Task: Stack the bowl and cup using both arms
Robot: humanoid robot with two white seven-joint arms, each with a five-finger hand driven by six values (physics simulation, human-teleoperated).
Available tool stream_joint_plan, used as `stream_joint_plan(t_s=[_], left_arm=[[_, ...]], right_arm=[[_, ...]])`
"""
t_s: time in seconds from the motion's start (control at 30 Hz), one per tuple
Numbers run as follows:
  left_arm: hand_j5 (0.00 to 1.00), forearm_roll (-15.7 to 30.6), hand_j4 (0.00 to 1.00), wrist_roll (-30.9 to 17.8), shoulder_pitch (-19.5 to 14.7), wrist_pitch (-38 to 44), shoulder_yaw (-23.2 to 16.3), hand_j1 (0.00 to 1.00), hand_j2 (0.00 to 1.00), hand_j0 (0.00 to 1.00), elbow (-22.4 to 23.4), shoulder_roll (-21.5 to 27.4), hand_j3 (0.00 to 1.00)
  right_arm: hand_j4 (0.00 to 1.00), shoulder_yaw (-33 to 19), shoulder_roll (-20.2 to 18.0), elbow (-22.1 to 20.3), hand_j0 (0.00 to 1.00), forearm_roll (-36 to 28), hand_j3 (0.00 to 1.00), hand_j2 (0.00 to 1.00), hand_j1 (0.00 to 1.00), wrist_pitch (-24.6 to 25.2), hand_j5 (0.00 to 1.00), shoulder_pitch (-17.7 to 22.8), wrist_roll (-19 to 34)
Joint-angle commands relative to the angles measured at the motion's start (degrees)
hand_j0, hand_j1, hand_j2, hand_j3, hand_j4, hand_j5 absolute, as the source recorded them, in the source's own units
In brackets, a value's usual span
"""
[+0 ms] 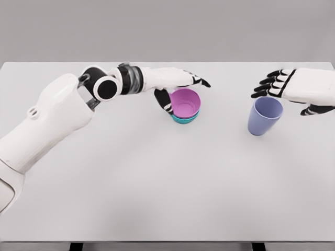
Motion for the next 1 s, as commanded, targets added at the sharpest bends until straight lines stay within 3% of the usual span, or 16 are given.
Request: stream_joint_plan(t_s=[0.0, 0.07, 0.17, 0.23, 0.27, 0.3, 0.33, 0.37, 0.43, 0.57, 0.63, 0.77, 0.97], left_arm=[[1.0, 4.75, 1.0, 0.02, 0.0, 0.02, 0.32, 1.0, 1.0, 1.0, -7.52, 6.36, 1.0], [1.0, 8.01, 1.0, 0.02, 0.09, 0.02, 0.67, 1.0, 1.0, 1.0, -13.06, 11.91, 1.0], [1.0, 16.35, 1.0, 0.02, 0.97, -2.61, 4.54, 1.0, 1.0, 1.0, -21.94, 22.36, 1.0], [1.0, 21.8, 1.0, 0.02, 0.97, -11.48, 4.71, 1.0, 1.0, 1.0, -22.21, 26.59, 1.0], [1.0, 25.32, 1.0, 0.02, 1.4, -22.46, 6.12, 1.0, 1.0, 1.0, -21.77, 28.79, 1.0], [1.0, 29.27, 1.0, 0.02, 5.52, -28.13, 8.92, 1.0, 1.0, 1.0, -21.77, 31.5, 1.0], [1.0, 30.25, 1.0, 0.02, 7.29, -28.13, 10.51, 1.0, 1.0, 1.0, -21.77, 32.65, 1.0], [1.0, 31.83, 1.0, 0.02, 12.38, -28.13, 14.29, 1.0, 1.0, 1.0, -21.77, 35.64, 1.0], [1.0, 33.15, 1.0, 0.02, 19.23, -28.13, 20.43, 1.0, 1.0, 1.0, -21.42, 38.37, 1.0], [1.0, 35.88, 1.0, 0.02, 32.24, -28.13, 30.72, 1.0, 1.0, 1.0, -19.31, 38.02, 1.0], [1.0, 35.88, 1.0, 0.02, 34.63, -28.13, 32.31, 1.0, 1.0, 1.0, -19.14, 38.02, 1.0], [1.0, 35.88, 1.0, 0.02, 35.42, -28.13, 32.4, 1.0, 1.0, 1.0, -17.82, 37.76, 1.0], [1.0, 35.61, 1.0, 0.02, 35.86, -28.13, 32.4, 1.0, 1.0, 1.0, -17.03, 36.97, 1.0]], right_arm=[[1.0, 1.13, 0.76, 2.23, 1.0, 0.83, 1.0, 1.0, 1.0, 0.15, 1.0, -0.09, -0.03], [1.0, 1.31, 1.38, 4.52, 1.0, 1.62, 1.0, 1.0, 1.0, 0.15, 1.0, -0.09, -0.03], [1.0, 1.75, 2.26, 5.84, 1.0, 2.06, 1.0, 1.0, 1.0, 0.15, 1.0, -0.35, -0.03], [1.0, 2.45, 2.96, 6.72, 1.0, 2.24, 1.0, 1.0, 1.0, 0.15, 1.0, -0.7, -0.03], [1.0, 3.86, 3.05, 7.16, 1.0, 2.32, 1.0, 1.0, 1.0, 0.15, 1.0, -1.32, -0.03], [1.0, 5.08, 4.36, 8.47, 1.0, 2.41, 1.0, 1.0, 1.0, 0.15, 1.0, -2.11, -0.03], [1.0, 5.61, 4.81, 9.0, 1.0, 2.68, 1.0, 1.0, 1.0, 0.15, 1.0, -2.46, -0.03], [1.0, 7.2, 5.42, 9.44, 1.0, 3.29, 1.0, 1.0, 1.0, 0.15, 1.0, -3.25, -0.03], [1.0, 8.6, 6.12, 10.14, 1.0, 3.64, 1.0, 1.0, 1.0, 0.15, 1.0, -4.04, -0.03], [1.0, 10.71, 7.71, 11.82, 1.0, 4.43, 1.0, 1.0, 1.0, 0.15, 1.0, -5.97, -0.03], [1.0, 11.33, 7.71, 11.9, 1.0, 4.43, 1.0, 1.0, 1.0, 0.15, 1.0, -6.42, -0.03], [1.0, 13.7, 9.55, 15.07, 1.0, 4.7, 1.0, 1.0, 1.0, 0.15, 1.0, -8.17, -0.03], [1.0, 14.67, 10.08, 16.56, 1.0, 5.23, 1.0, 1.0, 1.0, 0.15, 1.0, -8.7, -0.03]])
